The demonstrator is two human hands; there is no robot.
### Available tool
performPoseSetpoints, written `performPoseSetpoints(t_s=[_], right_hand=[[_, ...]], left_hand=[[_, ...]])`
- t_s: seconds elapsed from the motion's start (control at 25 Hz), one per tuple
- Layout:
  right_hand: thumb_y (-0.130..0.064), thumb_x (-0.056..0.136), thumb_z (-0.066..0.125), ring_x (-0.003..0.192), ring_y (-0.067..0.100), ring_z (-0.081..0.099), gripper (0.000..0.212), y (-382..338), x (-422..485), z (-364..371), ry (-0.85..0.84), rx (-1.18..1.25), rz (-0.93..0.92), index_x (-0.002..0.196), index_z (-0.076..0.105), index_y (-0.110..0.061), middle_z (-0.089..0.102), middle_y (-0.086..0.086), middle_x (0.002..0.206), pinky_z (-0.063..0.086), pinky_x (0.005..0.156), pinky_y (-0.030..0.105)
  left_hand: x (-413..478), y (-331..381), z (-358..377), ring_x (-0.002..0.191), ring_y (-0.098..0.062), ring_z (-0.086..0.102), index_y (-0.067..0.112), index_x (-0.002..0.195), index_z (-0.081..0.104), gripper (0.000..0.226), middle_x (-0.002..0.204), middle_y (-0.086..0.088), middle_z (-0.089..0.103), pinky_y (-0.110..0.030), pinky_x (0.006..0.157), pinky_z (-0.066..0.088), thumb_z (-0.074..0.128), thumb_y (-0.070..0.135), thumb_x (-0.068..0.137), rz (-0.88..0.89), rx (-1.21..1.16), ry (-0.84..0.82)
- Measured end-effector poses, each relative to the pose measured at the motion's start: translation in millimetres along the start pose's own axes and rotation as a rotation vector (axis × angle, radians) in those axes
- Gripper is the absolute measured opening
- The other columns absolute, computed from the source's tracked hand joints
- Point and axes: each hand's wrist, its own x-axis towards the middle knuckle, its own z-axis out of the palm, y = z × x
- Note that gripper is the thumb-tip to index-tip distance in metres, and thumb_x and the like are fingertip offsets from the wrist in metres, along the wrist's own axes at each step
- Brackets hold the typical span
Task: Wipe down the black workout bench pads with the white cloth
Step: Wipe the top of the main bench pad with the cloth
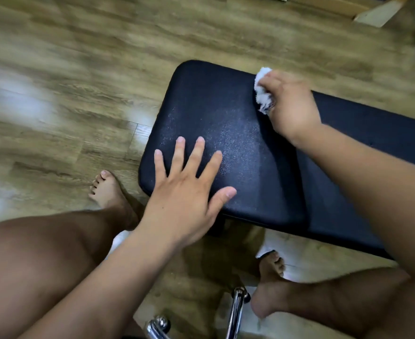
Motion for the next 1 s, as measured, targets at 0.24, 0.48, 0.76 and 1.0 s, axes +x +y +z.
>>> performPoseSetpoints(t_s=[0.24,0.48,0.76,1.0], right_hand=[[-0.005,0.077,0.056,0.108,0.029,0.056,0.035,-71,-142,-22,0.013,0.221,-0.07,0.111,0.064,-0.009,0.059,0.006,0.119,0.05,0.086,0.033],[-0.004,0.073,0.071,0.111,0.033,0.059,0.043,-58,-171,-19,-0.113,0.122,-0.21,0.115,0.064,-0.013,0.061,0.01,0.123,0.054,0.089,0.039],[0.002,0.075,0.05,0.102,0.028,0.054,0.033,13,-6,-9,-0.026,0.012,-0.005,0.102,0.063,-0.012,0.062,0.004,0.108,0.049,0.078,0.03],[-0.004,0.078,0.049,0.098,0.022,0.054,0.029,-10,-39,-3,0.085,0.145,0.145,0.099,0.062,-0.02,0.059,-0.002,0.104,0.046,0.073,0.03]], left_hand=[[47,18,0,0.151,-0.033,0.007,0.021,0.153,0.029,0.069,0.163,-0.009,0.017,-0.066,0.116,0.001,0.017,0.058,0.096,0.164,-0.017,0.205],[54,15,23,0.145,-0.028,0.032,0.011,0.142,0.048,0.055,0.152,-0.012,0.042,-0.059,0.118,0.015,0.036,0.037,0.095,0.163,-0.027,0.376],[62,16,25,0.143,-0.027,0.034,0.016,0.138,0.054,0.053,0.151,-0.007,0.045,-0.05,0.118,0.022,0.042,0.035,0.09,0.144,0.027,0.355],[62,18,26,0.141,-0.028,0.038,0.015,0.135,0.057,0.052,0.148,-0.007,0.048,-0.05,0.117,0.024,0.044,0.035,0.088,0.144,0.042,0.386]])
